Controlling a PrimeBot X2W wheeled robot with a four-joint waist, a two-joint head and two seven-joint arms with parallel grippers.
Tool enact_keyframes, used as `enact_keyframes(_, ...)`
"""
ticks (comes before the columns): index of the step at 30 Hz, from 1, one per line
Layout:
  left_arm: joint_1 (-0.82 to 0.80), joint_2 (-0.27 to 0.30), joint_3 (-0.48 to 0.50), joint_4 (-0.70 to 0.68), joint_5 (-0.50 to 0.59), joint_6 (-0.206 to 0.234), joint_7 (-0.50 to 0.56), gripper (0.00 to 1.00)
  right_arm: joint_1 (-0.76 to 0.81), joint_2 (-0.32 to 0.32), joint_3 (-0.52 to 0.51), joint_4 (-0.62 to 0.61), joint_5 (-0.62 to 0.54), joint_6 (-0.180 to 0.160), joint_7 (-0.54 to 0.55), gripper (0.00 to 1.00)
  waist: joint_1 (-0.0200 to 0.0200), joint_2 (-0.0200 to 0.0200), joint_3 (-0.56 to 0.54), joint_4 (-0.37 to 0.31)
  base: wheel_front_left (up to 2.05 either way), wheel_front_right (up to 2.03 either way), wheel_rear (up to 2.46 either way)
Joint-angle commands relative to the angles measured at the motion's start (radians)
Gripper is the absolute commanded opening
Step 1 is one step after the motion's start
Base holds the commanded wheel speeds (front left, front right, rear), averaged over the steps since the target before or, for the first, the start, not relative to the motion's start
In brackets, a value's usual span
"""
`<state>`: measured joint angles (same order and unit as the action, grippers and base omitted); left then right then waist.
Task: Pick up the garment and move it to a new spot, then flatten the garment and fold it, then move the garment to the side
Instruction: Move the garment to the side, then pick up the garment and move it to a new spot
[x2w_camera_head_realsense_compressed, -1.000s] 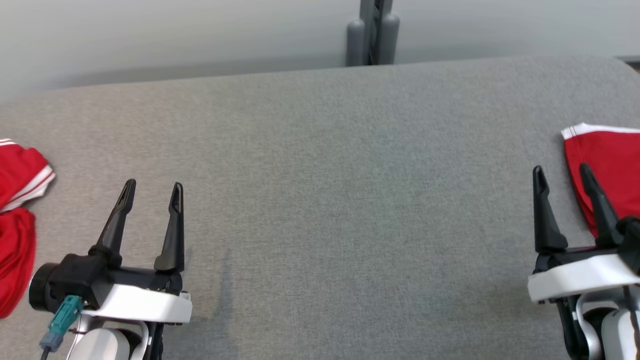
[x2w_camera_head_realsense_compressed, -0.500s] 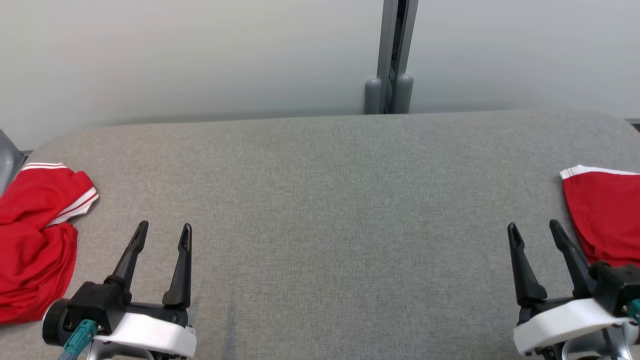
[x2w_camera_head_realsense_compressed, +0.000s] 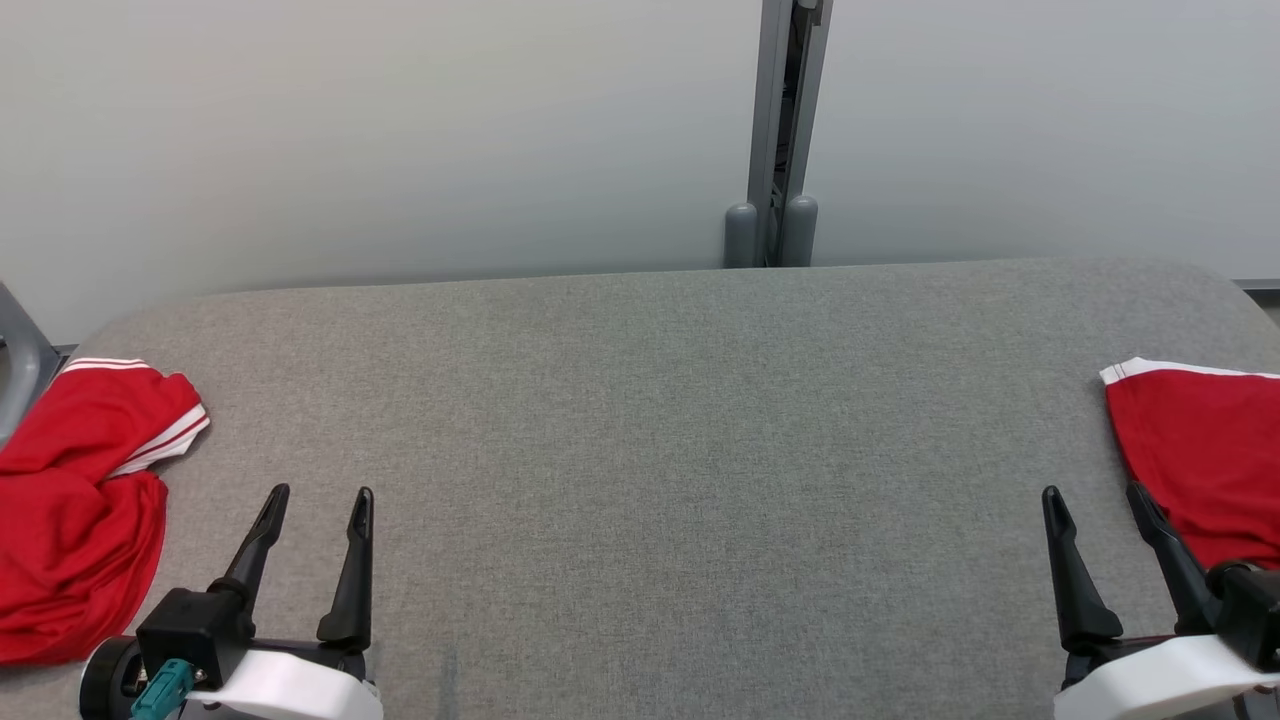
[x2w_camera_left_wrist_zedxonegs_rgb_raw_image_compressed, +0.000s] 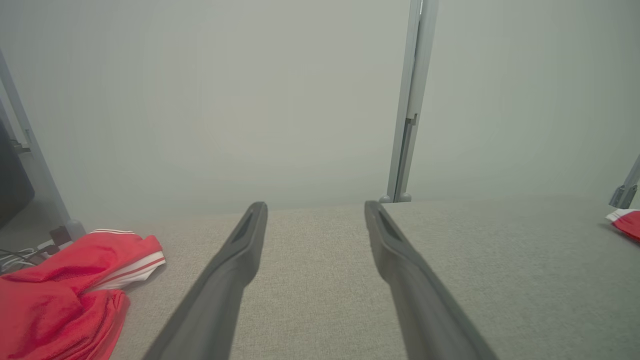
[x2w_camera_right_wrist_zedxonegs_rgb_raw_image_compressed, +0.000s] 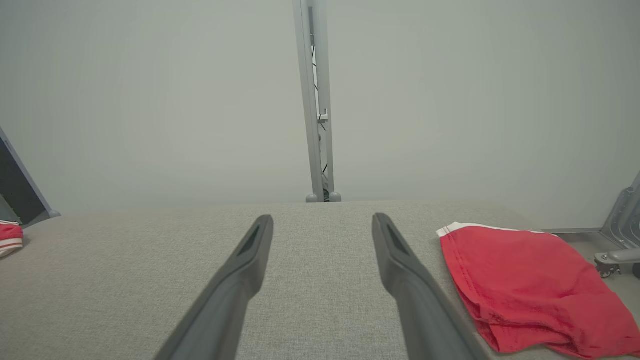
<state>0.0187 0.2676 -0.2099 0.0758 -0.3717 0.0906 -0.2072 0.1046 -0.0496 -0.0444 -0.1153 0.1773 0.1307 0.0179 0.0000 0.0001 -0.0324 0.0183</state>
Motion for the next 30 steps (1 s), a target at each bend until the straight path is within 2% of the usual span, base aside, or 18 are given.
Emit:
enact_keyframes(1, 0.009, 0.007, 0.003, 0.005, -0.007, 0.007, -0.001, 1.0, 0.008, -0.003, -0.002, -0.01, -0.001, 0.0, 0.006, 1.0, 0.0, -0.0001, 0.0, -0.001, 0.0, 0.0, 0.0)
enact_keyframes(30, -0.03, 0.014, -0.011, 0.037, -0.02, 0.019, -0.007, 1.0, 0.007, -0.003, -0.011, -0.008, 0.007, 0.0, 0.007, 1.0, 0.0, -0.0001, 0.018, 0.006, 0.0, 0.0, 0.0)
